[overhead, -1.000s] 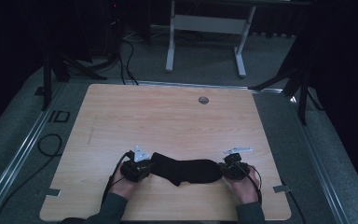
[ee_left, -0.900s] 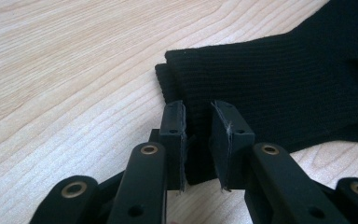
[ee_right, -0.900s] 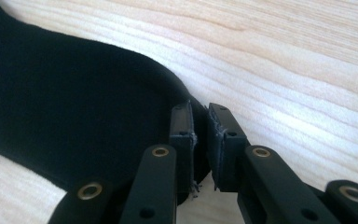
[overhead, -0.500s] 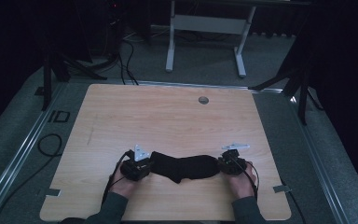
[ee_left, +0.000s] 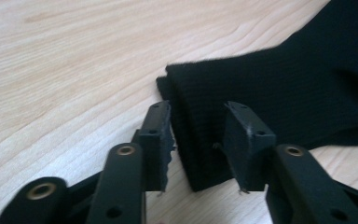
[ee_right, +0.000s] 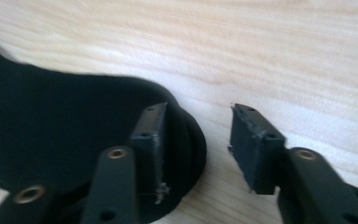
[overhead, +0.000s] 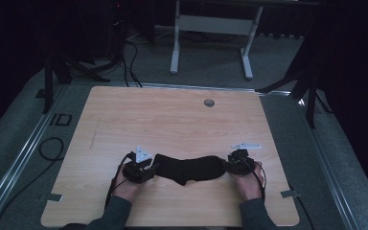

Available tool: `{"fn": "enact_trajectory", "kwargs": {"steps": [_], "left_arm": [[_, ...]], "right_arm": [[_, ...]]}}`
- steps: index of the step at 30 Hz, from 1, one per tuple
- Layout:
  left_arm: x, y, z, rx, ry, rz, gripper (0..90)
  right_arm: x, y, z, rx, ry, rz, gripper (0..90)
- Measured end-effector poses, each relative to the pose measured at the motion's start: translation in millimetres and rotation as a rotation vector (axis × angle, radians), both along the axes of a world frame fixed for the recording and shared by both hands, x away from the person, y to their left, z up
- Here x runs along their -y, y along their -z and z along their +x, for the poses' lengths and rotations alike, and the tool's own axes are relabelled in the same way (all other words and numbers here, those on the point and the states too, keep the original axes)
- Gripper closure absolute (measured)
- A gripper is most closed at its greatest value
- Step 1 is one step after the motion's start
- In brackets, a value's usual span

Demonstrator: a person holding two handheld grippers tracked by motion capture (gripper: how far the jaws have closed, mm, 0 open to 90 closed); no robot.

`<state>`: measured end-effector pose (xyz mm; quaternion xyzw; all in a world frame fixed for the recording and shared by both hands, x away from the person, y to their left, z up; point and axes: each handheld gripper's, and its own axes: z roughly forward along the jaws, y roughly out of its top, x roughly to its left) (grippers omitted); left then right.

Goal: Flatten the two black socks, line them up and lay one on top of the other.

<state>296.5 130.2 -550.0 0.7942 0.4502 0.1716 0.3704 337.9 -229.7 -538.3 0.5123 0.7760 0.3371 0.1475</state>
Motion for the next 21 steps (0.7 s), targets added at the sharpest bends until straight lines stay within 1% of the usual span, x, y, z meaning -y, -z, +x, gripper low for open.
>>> {"fn": "enact_trajectory", "kwargs": {"steps": [3,6,8,10,15,18,21], "left_arm": [[-3.6,-4.0,-0.6,0.009,0.003,-0.044,55.8],[-8.8,-7.8,-0.7,0.021,-0.003,-0.068,52.8],[-12.7,-9.9,-0.3,0.031,-0.014,-0.08,52.0],[-16.9,-11.2,0.7,0.037,-0.026,-0.084,51.1],[-26.9,-13.7,2.9,0.044,-0.069,-0.082,50.2],[-33.0,-13.9,4.8,0.04,-0.098,-0.072,50.1],[-37.9,-13.6,6.5,0.042,-0.126,-0.061,50.2]], "right_arm": [[3.1,-10.0,-3.4,0.031,-0.02,0.056,46.2],[7.0,-19.3,-7.1,0.073,-0.022,0.081,42.8],[10.6,-23.7,-8.8,0.093,-0.014,0.094,41.8],[14.2,-25.8,-9.3,0.101,-0.005,0.102,41.3],[23.8,-22.1,-7.0,0.091,0.023,0.094,40.4],[30.5,-19.4,-5.3,0.084,0.053,0.085,39.7],[38.8,-15.0,-2.4,0.088,0.093,0.051,39.5]]}}
